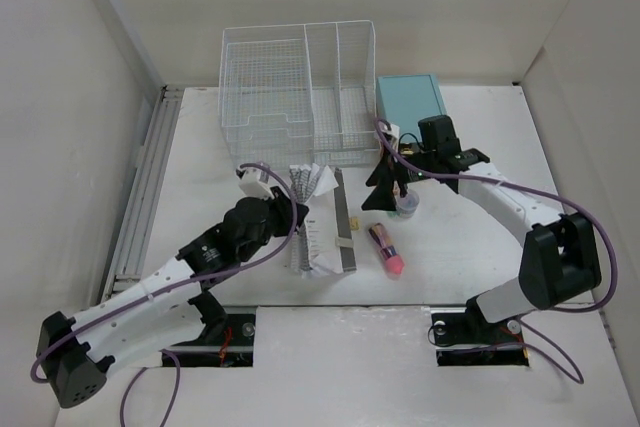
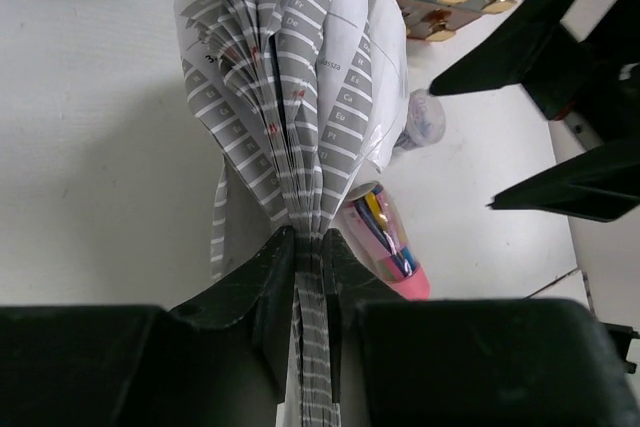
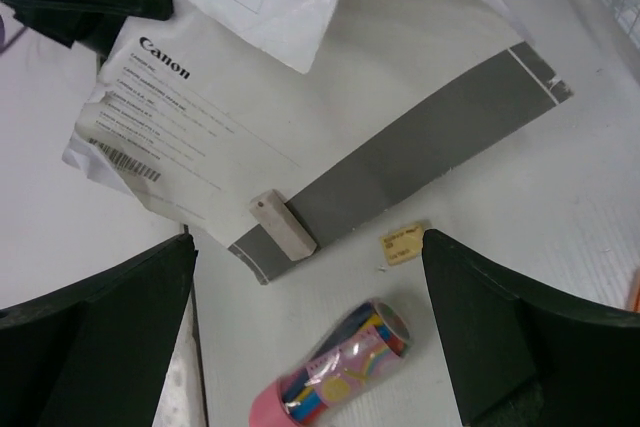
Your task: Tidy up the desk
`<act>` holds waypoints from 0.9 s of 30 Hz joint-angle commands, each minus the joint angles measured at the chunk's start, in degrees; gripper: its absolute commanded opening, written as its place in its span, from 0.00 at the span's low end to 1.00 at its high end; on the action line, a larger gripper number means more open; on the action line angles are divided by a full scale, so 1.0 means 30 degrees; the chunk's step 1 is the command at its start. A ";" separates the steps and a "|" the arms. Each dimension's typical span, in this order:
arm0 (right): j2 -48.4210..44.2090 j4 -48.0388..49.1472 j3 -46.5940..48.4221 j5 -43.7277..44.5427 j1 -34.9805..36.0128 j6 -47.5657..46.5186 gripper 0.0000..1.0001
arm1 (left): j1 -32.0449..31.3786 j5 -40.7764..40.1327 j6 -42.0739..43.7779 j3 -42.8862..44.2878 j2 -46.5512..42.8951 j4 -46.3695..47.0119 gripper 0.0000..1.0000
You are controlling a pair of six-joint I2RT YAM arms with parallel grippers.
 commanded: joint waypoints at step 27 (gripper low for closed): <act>0.6005 0.9894 0.1869 -0.7168 -0.0891 0.4124 1.00 | 0.3176 0.6465 0.0916 0.3195 0.0097 0.7071 0.00</act>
